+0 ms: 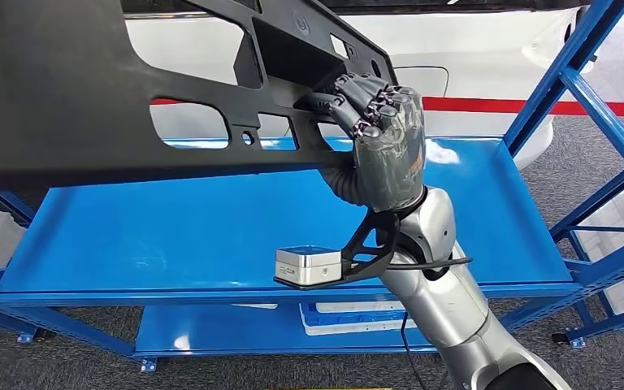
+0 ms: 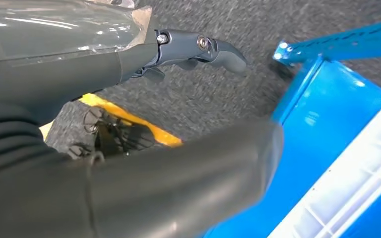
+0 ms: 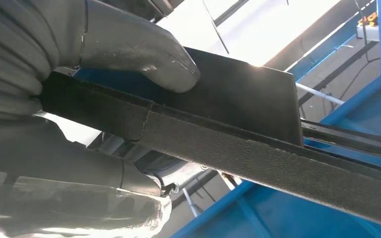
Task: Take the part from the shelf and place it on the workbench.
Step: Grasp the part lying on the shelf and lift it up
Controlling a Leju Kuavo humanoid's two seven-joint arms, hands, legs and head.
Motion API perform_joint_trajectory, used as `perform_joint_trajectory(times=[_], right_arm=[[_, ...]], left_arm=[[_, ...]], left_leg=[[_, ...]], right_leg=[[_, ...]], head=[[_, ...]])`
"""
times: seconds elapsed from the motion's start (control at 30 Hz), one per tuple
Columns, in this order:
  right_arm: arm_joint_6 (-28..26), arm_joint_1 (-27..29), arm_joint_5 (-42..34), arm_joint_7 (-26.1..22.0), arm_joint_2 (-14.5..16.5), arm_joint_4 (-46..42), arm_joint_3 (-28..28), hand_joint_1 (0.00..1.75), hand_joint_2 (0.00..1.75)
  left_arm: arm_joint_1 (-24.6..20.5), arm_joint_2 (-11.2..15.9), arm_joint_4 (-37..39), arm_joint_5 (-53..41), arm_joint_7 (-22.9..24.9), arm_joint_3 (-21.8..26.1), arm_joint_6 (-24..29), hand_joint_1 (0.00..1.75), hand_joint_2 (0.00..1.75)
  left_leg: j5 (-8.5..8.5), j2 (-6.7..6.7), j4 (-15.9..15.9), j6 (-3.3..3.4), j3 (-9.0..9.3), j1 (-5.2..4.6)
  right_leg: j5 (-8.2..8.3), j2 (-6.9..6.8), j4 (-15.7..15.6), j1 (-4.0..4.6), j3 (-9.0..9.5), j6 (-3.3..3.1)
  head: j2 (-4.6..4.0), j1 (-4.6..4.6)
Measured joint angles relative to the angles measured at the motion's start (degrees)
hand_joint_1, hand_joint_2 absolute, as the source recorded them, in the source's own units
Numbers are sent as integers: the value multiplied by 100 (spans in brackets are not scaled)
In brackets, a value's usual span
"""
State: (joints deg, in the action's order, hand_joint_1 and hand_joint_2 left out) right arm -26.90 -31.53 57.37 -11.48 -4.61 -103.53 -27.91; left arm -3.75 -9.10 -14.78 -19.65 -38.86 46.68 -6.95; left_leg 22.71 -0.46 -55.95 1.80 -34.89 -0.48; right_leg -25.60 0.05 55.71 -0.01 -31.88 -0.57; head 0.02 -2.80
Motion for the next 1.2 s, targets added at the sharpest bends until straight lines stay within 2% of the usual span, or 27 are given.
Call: perform_joint_trajectory(times=[0.07,0.17,0.27,0.37,0.4,0.43,0.5,0.53,0.57,0.6,0.63,0.67,0.7,0.73,0.77,0.8,0.87,0.9,0.93,0.97,1.03,1.07,1.1,1.13,1.2], right_arm=[[135,62,-362,59,-18,-1,2,175,175],[621,286,-1847,-66,-58,-3,96,175,175],[784,700,-3199,-554,-70,-3,357,175,175],[765,1008,-3577,-888,-72,-28,608,175,175],[757,1091,-3606,-927,-75,-48,672,175,175],[747,1172,-3618,-948,-80,-70,726,175,175],[730,1318,-3615,-970,-91,-97,812,175,175],[724,1390,-3611,-973,-95,-104,842,175,175],[721,1460,-3607,-973,-98,-108,870,175,175],[717,1518,-3605,-973,-101,-113,895,175,175],[716,1563,-3604,-973,-103,-119,914,175,175],[715,1593,-3603,-973,-104,-130,929,175,175],[714,1617,-3601,-977,-106,-142,943,175,175],[711,1646,-3596,-985,-107,-160,956,175,175],[709,1669,-3592,-994,-111,-176,970,175,175],[706,1695,-3589,-1003,-116,-185,982,175,175],[706,1725,-3586,-1017,-125,-196,994,175,175],[708,1735,-3586,-1020,-126,-195,994,175,175],[710,1739,-3586,-1023,-126,-196,994,175,175],[711,1740,-3587,-1024,-126,-196,994,175,175],[719,1748,-3590,-1031,-126,-195,995,175,175],[733,1751,-3602,-1039,-127,-190,995,175,175],[751,1752,-3619,-1050,-127,-181,994,175,175],[771,1743,-3646,-1061,-127,-164,994,175,175],[806,1677,-3702,-1078,-125,-108,993,175,175]], left_arm=[[-1,4,42,-70,112,-2,-25,0,175],[-2,20,80,-152,290,-2,-26,0,175],[24,75,108,-294,522,-4,29,0,175],[55,109,114,-425,634,-12,87,0,175],[54,111,115,-450,644,-17,92,0,175],[49,113,115,-467,649,-22,87,0,175],[43,118,116,-489,651,-27,57,0,175],[42,121,116,-493,649,-26,32,0,175],[43,120,116,-497,646,-26,6,0,175],[44,119,119,-502,644,-25,-14,0,175],[45,117,122,-508,642,-25,-30,0,175],[43,116,128,-515,639,-25,-38,0,175],[42,124,132,-520,636,-25,-39,0,175],[41,128,138,-524,632,-25,-38,0,175],[39,134,143,-525,626,-25,-33,0,175],[38,140,147,-525,621,-25,-27,0,175],[42,141,152,-521,613,-16,-16,0,175],[47,142,153,-519,612,-9,-12,0,175],[53,143,155,-516,611,-2,-8,0,175],[56,143,156,-515,611,3,-7,0,175],[54,143,157,-511,611,4,-6,0,175],[52,143,157,-505,609,9,1,0,175],[52,143,157,-496,604,17,10,0,175],[52,143,157,-487,596,32,19,0,175],[44,148,157,-475,571,71,30,0,175]], left_leg=[[0,0,0,0,0,0],[9,-1,-11,11,-4,-3],[47,-10,-56,87,-21,-13],[-8,-3,28,167,39,-5],[-43,6,96,195,79,12],[-76,15,160,218,114,32],[-103,23,198,238,125,51],[-106,23,192,233,111,52],[-111,22,181,225,94,55],[-116,21,166,212,73,63],[-119,20,139,191,46,79],[-118,18,97,160,12,97],[-113,14,55,116,-27,109],[-105,8,1,67,-63,113],[-97,-1,-64,24,-96,108],[-94,-12,-106,-13,-122,102],[-86,-25,-178,-67,-173,119],[-22,-19,-228,-93,-208,137],[132,-6,-378,-120,-271,154],[369,8,-645,-145,-369,166],[902,24,-1429,-181,-626,166],[1060,25,-1747,-187,-705,166],[1110,26,-1889,-178,-697,166],[1051,26,-1787,-154,-564,163],[810,25,-1032,-56,0,141]], right_leg=[[0,0,0,0,-1,0],[-1,-2,-6,-10,1,5],[-4,-8,-18,-39,16,56],[-6,-6,-26,-20,33,115],[-76,-3,60,-11,1,109],[-202,-1,262,-4,-83,94],[-569,3,995,-28,-407,58],[-714,3,1370,-47,-571,70],[-779,2,1591,-72,-659,110],[-757,1,1609,-100,-645,172],[-643,-1,1362,-134,-497,255],[-494,-4,930,-176,-254,340],[-373,4,567,-191,-29,389],[-266,23,300,-192,128,411],[-237,43,185,-187,190,388],[-239,62,222,-166,164,341],[-241,66,234,-187,98,231],[-217,60,245,-194,67,176],[-182,53,244,-201,35,116],[-144,43,240,-200,-8,62],[-73,21,244,-170,-106,1],[-37,12,246,-154,-156,-10],[-3,6,248,-138,-204,-9],[29,4,249,-124,-244,-3],[89,3,250,-102,-301,16]], head=[[0,0],[0,-1],[0,1],[0,2],[0,-1],[0,-4],[0,-9],[0,-10],[0,-10],[0,-10],[0,-10],[0,-10],[0,-11],[0,-12],[0,-13],[0,-7],[0,4],[0,10],[0,10],[0,12],[0,14],[0,14],[0,15],[0,14],[0,15]])
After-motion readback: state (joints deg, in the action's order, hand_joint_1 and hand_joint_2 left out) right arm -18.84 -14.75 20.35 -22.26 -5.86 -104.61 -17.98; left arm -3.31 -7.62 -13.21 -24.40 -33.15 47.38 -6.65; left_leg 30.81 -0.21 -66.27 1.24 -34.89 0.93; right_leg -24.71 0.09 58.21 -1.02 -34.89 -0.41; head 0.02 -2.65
